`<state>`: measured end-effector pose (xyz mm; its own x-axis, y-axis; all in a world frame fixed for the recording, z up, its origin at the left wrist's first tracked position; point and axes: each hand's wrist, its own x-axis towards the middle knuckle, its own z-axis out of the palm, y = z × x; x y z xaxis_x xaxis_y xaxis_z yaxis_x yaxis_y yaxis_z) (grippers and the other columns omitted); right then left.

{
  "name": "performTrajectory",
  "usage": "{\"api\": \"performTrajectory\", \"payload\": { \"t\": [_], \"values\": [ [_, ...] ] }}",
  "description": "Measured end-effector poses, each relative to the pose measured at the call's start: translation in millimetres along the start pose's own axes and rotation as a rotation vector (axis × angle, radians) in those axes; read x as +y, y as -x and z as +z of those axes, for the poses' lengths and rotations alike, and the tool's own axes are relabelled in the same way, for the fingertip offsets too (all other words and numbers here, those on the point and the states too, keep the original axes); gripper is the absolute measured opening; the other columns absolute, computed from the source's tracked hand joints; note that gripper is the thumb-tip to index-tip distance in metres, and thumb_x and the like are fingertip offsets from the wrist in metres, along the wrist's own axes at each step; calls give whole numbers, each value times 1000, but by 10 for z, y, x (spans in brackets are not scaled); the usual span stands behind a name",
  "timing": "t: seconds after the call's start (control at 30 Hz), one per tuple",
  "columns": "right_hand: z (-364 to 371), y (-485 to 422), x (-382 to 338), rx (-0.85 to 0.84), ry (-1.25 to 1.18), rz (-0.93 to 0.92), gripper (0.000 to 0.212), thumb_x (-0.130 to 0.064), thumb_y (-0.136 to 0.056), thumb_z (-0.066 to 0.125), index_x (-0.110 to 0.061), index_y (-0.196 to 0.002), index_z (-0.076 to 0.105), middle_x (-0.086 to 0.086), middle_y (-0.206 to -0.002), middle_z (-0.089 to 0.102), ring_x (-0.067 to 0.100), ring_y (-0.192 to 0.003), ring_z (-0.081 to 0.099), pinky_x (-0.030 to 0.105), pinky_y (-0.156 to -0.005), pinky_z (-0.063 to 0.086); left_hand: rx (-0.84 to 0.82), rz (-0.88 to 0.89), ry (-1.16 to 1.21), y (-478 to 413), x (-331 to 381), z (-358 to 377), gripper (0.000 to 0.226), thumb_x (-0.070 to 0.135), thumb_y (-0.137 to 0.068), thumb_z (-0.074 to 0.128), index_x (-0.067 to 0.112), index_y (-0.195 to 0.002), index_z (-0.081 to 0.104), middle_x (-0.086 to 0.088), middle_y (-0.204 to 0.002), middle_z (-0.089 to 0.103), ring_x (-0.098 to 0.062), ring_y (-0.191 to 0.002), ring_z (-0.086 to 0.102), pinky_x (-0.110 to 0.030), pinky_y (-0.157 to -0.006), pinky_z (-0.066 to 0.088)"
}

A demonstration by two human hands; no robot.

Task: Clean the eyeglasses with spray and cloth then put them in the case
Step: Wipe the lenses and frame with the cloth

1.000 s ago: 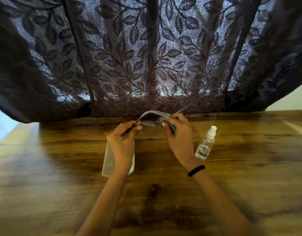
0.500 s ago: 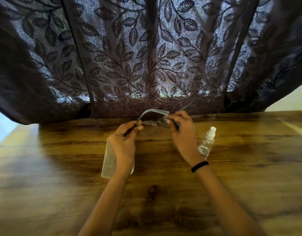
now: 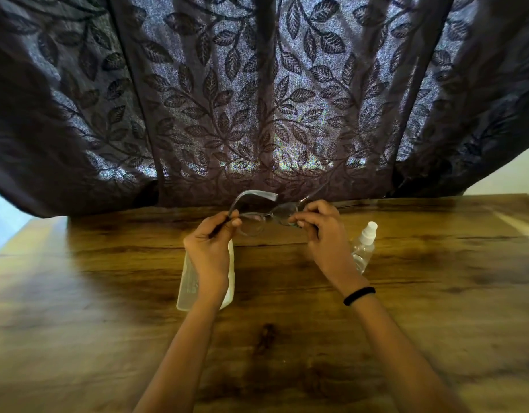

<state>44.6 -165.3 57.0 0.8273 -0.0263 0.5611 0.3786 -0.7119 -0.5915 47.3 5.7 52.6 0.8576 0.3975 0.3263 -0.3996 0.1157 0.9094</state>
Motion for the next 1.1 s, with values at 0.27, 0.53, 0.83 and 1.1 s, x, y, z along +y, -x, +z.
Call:
{"api": "performTrajectory", "payload": {
  "t": [0.27,0.53,0.83,1.1],
  "values": [
    [17,-22,-25,47,20,11,28,11,-80,55,-10,-90,71,1,-86,51,26,-85,52,36,-71,47,-31,-11,22,-31,25,10,29,-9,-74,64,1,-101,63,16,-68,71,-3,-70,66,-21,-70,56],
    [74,-32,-125,-10,-130,87,24,6,-86,52,-9,-90,70,3,-91,51,29,-91,53,42,-79,48,-67,-51,37,30,45,17,26,-7,-73,64,1,-98,64,11,-69,72,-5,-71,66,-23,-71,57],
    [64,-108,-227,39,-69,73,16,-1,-85,57,-8,-92,70,11,-95,59,27,-93,56,33,-80,47,-120,-24,2,25,128,35,28,-12,-74,62,-11,-102,61,-15,-89,66,-17,-73,63,-22,-70,57],
    [21,-93,-168,180,141,36,9,-13,-84,62,-9,-90,68,8,-92,66,25,-81,61,33,-66,48,-95,-33,41,62,127,47,30,-10,-74,63,4,-100,63,-6,-83,66,-3,-70,65,-19,-68,55]
  ]
}}
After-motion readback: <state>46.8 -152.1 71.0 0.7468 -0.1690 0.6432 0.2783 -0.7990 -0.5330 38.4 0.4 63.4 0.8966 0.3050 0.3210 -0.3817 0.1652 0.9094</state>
